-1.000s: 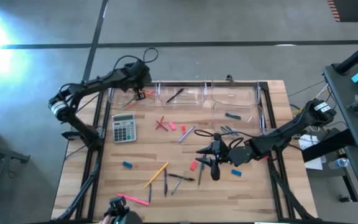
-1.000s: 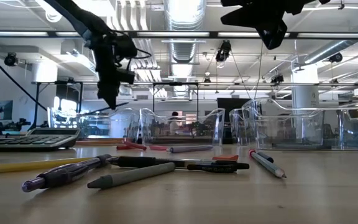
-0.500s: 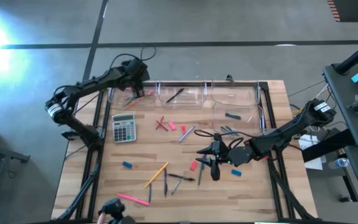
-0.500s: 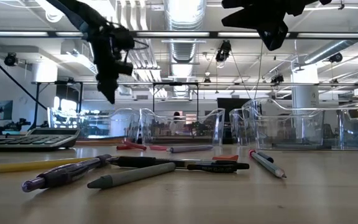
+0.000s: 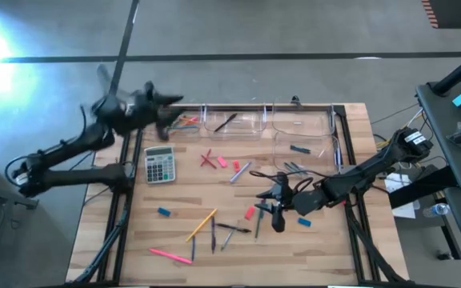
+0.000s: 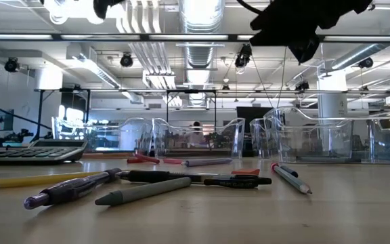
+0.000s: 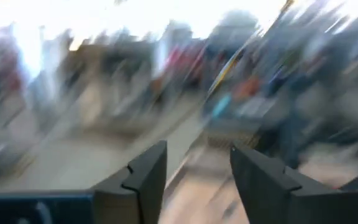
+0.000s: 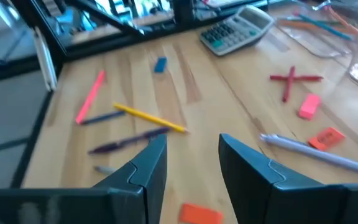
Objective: Sort crayons/erasers/pens/pencils in bins
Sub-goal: Put the blue eraser into the top right transparent bin
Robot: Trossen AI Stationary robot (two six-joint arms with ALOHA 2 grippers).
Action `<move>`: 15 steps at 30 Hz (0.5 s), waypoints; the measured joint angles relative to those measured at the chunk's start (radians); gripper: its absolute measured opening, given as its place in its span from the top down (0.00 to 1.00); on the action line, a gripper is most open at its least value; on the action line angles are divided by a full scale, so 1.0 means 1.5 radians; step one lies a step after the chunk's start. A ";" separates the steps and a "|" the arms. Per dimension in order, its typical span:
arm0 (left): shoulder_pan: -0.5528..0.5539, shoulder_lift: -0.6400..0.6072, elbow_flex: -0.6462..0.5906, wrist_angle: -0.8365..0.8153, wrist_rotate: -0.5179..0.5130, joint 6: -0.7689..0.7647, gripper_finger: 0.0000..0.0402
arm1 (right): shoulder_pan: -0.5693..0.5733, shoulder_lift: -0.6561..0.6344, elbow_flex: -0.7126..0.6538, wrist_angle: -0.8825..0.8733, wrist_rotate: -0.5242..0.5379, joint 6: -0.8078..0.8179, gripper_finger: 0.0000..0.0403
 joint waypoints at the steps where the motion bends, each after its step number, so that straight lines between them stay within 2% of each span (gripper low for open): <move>1: -0.033 -0.020 -0.039 0.065 0.002 -0.011 0.63 | 0.000 0.000 0.000 -0.009 0.000 0.000 0.66; 4: -0.118 -0.055 -0.138 0.188 -0.016 -0.020 0.68 | 0.000 -0.005 0.002 -0.040 -0.007 0.018 0.66; 7: -0.177 -0.059 -0.206 0.251 -0.059 -0.028 0.72 | 0.000 -0.013 0.026 -0.106 -0.014 0.036 0.66; 11: -0.226 -0.019 -0.264 0.327 -0.096 -0.035 0.76 | 0.000 -0.013 0.079 -0.228 -0.016 0.048 0.66; 15: -0.253 0.062 -0.287 0.401 -0.101 -0.047 0.79 | 0.000 -0.009 0.131 -0.334 -0.017 0.056 0.66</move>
